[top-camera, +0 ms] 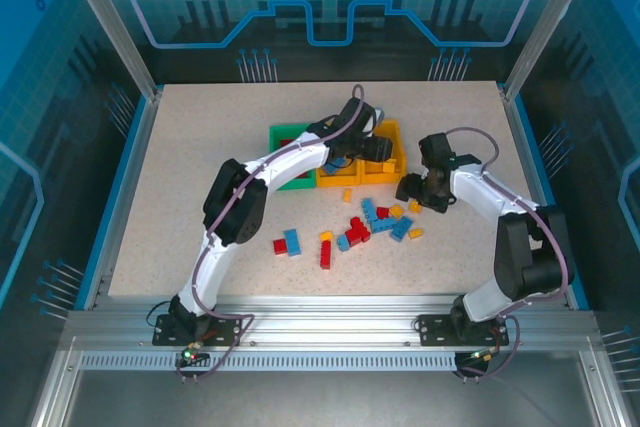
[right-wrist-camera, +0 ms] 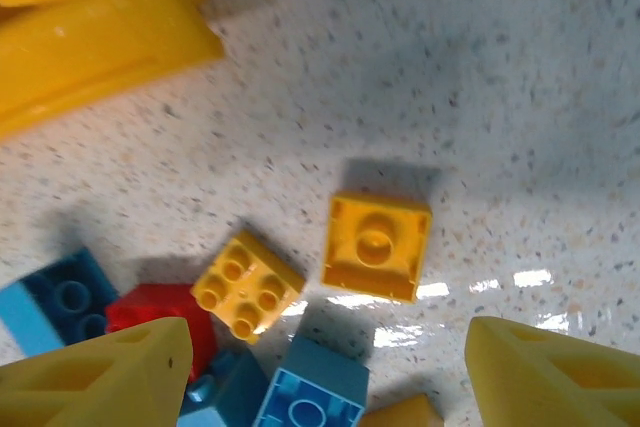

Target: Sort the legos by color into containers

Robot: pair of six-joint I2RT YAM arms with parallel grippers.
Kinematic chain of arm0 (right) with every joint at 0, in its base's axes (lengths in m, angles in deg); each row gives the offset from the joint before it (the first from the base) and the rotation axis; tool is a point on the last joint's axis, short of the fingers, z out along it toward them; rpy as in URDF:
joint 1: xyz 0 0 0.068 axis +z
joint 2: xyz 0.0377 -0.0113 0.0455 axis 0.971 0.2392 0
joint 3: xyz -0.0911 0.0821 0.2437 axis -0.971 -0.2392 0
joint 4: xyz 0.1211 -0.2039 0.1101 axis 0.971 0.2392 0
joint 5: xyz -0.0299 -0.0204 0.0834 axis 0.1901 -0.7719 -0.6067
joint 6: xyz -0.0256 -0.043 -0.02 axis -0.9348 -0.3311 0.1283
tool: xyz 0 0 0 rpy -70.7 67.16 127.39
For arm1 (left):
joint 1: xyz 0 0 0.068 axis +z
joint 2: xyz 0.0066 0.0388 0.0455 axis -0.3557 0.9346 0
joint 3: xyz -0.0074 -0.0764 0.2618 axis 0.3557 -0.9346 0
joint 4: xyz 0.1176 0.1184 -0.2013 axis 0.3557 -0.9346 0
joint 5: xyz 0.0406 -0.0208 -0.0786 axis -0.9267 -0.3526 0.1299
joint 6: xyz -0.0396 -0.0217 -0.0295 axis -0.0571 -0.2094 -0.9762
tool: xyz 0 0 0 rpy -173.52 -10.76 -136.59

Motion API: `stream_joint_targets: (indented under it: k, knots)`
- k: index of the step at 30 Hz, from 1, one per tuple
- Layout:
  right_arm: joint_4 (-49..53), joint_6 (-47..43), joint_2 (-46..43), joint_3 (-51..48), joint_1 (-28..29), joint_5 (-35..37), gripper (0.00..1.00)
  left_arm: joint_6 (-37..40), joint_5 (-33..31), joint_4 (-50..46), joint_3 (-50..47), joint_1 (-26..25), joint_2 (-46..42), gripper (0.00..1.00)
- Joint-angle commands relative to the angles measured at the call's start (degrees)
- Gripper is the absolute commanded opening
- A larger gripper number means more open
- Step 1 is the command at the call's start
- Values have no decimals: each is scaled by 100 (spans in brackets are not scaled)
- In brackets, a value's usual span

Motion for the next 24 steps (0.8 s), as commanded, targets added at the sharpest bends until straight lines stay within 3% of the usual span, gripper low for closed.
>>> stream_joint_targets:
  k: [1, 5, 8, 15, 24]
  knots:
    - [-80, 204, 129, -144, -47, -94, 73, -268, 140, 69, -150, 24, -190, 64]
    - [-214, 228, 183, -240, -38, -16, 73, -418, 104, 375, -682, 27, -680, 77]
    - [-296, 236, 283, -271, -39, 20, 73, -520, 54, 751, -1339, 28, -1209, 98]
    - [-257, 70, 676, -65, -37, 293, 72, -651, -229, 1168, -2814, 105, -2373, 99]
    - [-281, 96, 987, 73, -78, 499, 60, -829, -445, 1348, -4373, 344, -3631, 99]
